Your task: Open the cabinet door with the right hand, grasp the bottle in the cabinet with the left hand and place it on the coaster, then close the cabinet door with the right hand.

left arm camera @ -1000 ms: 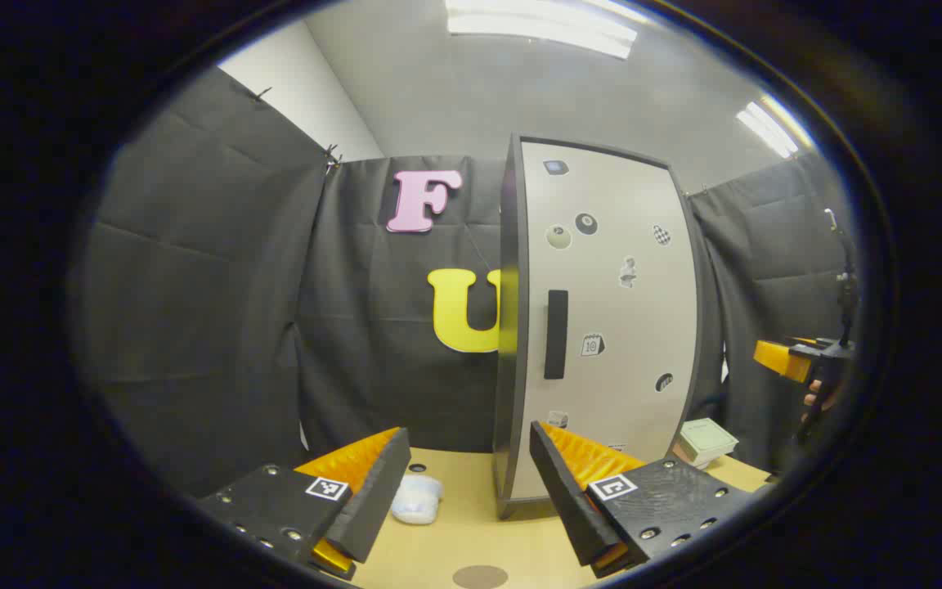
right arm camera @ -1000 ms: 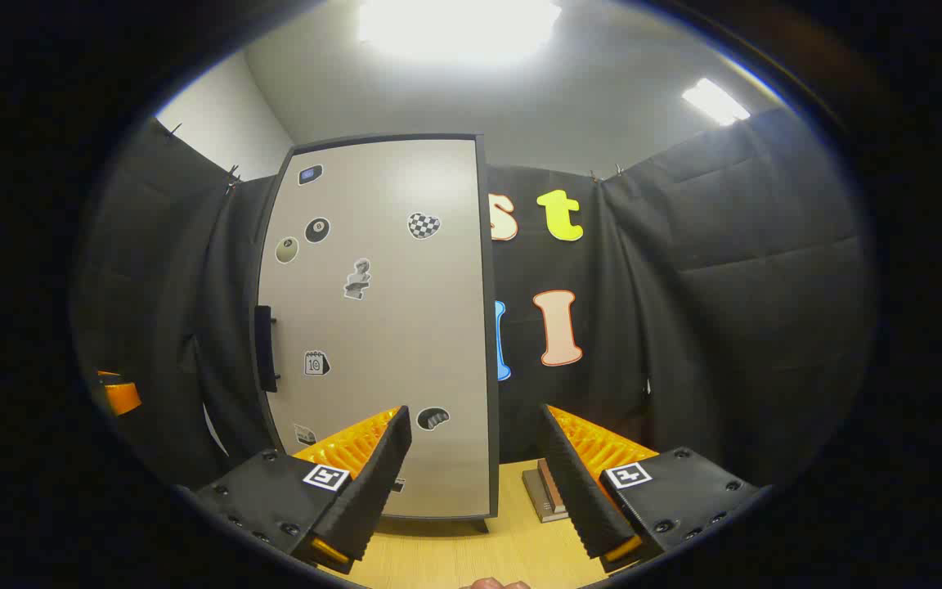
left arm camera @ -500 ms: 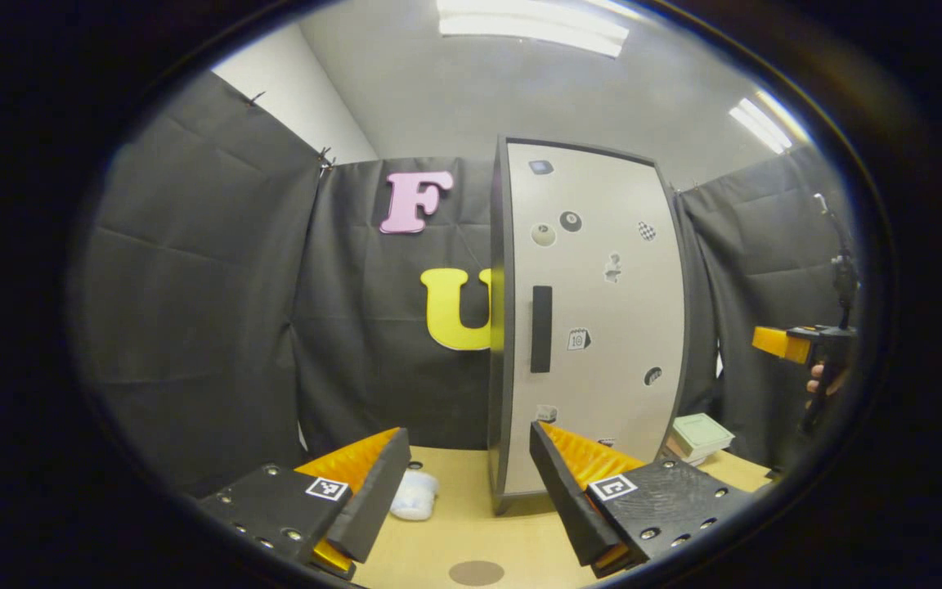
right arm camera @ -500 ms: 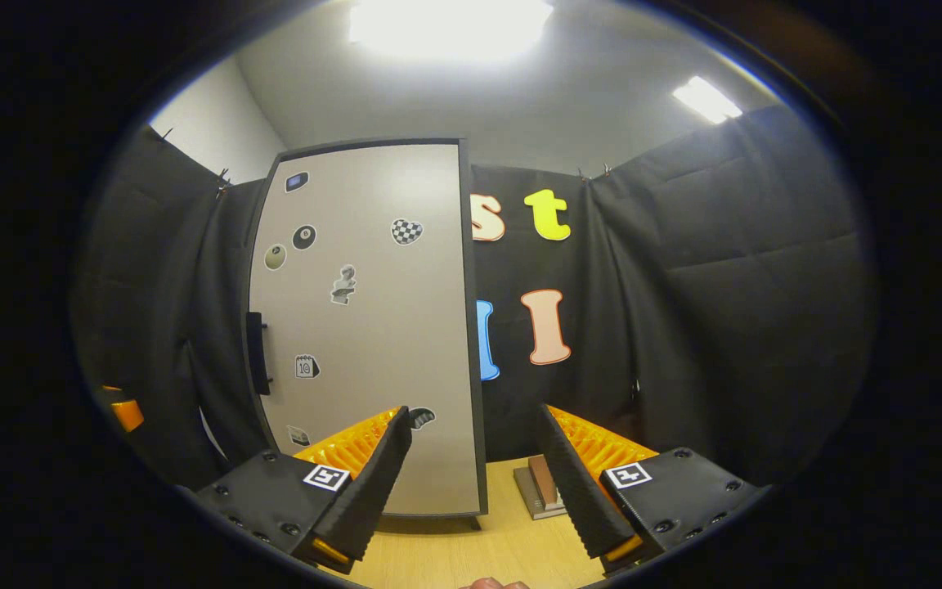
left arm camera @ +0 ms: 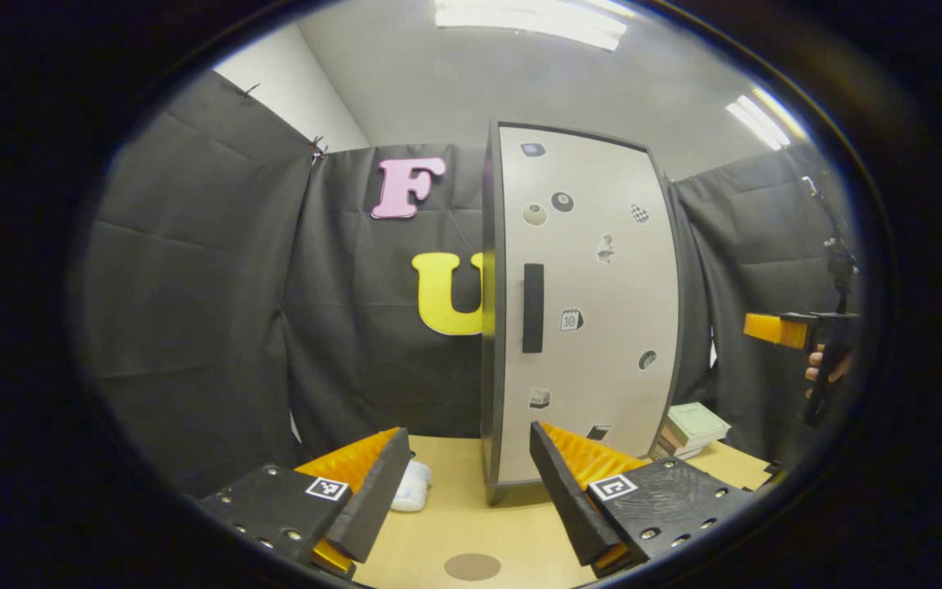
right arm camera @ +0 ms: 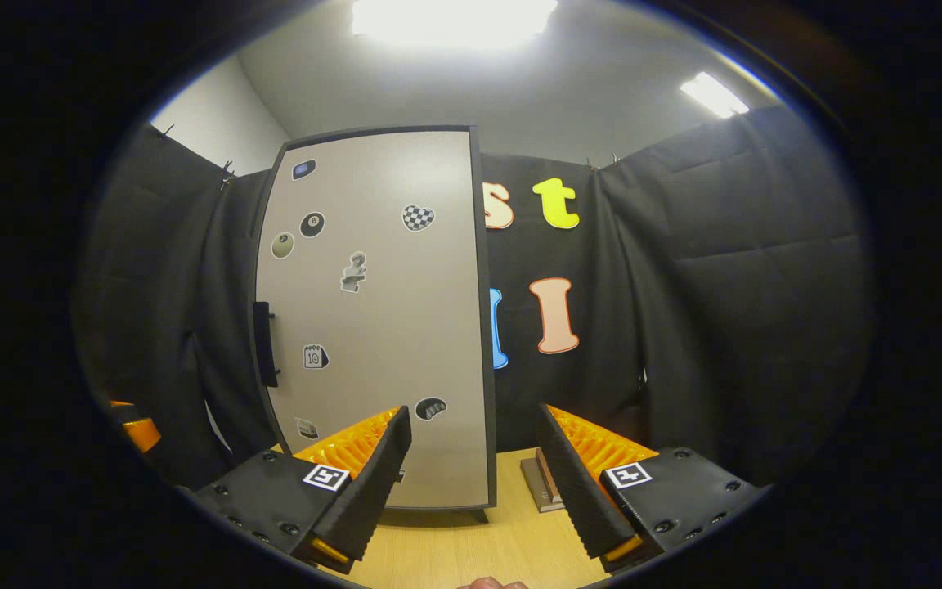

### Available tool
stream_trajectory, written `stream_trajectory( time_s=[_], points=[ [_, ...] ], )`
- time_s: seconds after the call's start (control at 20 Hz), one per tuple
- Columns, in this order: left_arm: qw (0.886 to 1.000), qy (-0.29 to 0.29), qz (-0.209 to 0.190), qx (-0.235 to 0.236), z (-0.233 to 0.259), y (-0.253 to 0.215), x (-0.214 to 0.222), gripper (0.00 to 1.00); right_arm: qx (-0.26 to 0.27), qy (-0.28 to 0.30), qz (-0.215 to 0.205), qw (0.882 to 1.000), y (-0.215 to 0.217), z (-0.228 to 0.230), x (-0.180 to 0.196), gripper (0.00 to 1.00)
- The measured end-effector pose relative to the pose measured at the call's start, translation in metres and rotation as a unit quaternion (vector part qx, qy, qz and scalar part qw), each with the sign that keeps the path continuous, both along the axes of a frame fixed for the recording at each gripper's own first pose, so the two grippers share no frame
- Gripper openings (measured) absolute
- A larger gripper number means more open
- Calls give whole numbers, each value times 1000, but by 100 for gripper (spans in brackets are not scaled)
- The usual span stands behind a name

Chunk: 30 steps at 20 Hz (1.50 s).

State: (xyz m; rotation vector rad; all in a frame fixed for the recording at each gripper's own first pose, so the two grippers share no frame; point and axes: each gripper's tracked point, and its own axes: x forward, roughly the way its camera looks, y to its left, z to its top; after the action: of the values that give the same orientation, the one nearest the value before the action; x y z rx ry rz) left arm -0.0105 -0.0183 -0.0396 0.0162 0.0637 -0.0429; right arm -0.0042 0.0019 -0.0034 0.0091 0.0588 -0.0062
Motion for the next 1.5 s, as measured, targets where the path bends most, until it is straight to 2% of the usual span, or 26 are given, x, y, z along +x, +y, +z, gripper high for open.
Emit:
stream_trajectory(
  time_s=[0.35,0.6,0.75,0.8,0.85,1.3,1.5],
  points=[
    [1000,12,8,-10,-19,4,-3,89,1,8,33,999,28,14,17,98],
    [1000,15,21,-4,-25,15,-10,89,-11,-11,70,997,63,42,34,98],
    [999,15,26,-12,-25,19,-14,89,-8,2,89,996,92,50,44,98],
    [999,17,29,-13,-28,23,-15,90,-6,4,101,995,106,52,49,93],
    [999,20,33,-13,-30,25,-15,90,-6,1,111,994,118,57,53,98],
    [997,31,69,1,-42,58,-33,90,-2,-28,175,984,203,92,81,98],
    [995,36,88,-6,-48,77,-42,89,6,-29,191,981,234,86,96,98]
  ],
)
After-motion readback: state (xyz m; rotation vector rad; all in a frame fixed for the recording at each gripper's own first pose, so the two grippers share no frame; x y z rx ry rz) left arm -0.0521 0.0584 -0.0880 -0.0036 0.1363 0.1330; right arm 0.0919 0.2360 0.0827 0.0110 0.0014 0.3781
